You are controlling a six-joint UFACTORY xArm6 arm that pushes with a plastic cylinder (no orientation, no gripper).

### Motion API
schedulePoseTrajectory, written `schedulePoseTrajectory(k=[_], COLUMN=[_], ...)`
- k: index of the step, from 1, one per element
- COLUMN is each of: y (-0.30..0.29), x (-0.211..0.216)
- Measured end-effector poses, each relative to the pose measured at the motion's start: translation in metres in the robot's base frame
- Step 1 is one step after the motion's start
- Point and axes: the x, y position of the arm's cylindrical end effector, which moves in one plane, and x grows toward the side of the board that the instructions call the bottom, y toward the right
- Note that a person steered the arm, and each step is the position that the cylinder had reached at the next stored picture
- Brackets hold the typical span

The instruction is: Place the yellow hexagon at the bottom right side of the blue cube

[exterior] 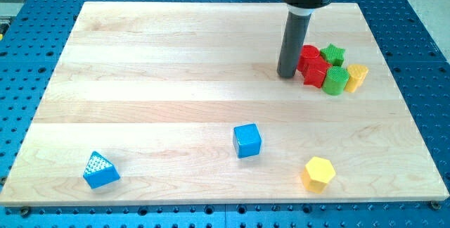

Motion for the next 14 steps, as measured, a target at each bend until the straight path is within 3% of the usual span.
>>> schedulePoseTrajectory(k=[4,10,11,12,14], y=[-0.024,-0.042,-0.078,-0.078,0.095], x=[0.142,0.145,0.153,0.142,0.139])
